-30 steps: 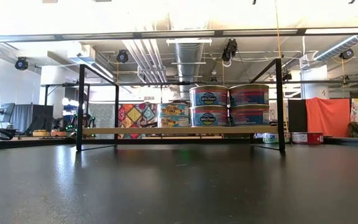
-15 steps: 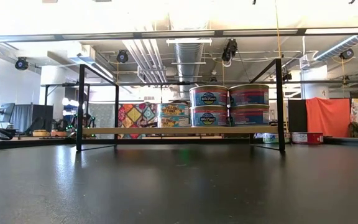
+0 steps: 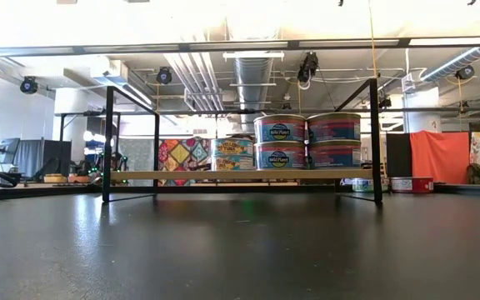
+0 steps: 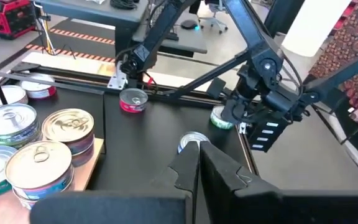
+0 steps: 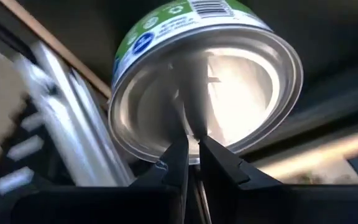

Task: Stack canned seafood by type on shelf
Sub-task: Put the bottom right green and white tuna can on the shelf

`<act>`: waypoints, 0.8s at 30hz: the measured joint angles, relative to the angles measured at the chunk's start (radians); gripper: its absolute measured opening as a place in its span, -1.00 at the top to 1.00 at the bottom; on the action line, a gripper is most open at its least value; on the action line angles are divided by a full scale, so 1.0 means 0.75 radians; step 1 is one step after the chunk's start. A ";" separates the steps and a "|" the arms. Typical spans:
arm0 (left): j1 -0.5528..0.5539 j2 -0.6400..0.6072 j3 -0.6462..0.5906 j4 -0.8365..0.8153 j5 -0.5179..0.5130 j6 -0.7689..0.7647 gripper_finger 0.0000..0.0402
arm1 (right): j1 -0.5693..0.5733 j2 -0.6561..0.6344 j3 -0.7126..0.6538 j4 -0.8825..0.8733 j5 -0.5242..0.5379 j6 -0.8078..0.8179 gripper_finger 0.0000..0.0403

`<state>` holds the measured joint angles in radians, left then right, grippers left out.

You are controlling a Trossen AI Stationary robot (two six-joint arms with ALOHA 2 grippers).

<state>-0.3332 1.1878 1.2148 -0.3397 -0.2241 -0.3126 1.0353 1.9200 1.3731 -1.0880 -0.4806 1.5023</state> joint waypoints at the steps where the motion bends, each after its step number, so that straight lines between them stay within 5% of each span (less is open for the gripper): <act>1: 0.000 0.002 0.000 0.000 -0.001 -0.001 1.00 | -0.024 -0.004 0.006 0.001 0.053 -0.010 0.83; 12: 0.000 0.079 0.000 -0.121 0.117 -0.092 1.00 | -0.217 -0.102 0.129 0.003 0.746 -0.140 0.83; 18: -0.011 0.088 0.000 -0.120 0.337 -0.130 1.00 | -0.163 -0.194 0.128 -0.029 0.851 -0.072 0.83; 24: -0.041 0.150 0.000 -0.164 0.350 -0.131 0.96 | -0.123 -0.197 0.073 -0.056 0.857 0.068 0.83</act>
<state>-0.3643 1.3000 1.2148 -0.4627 0.0384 -0.4107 0.9428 1.7720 1.4279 -1.1298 0.1624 1.5531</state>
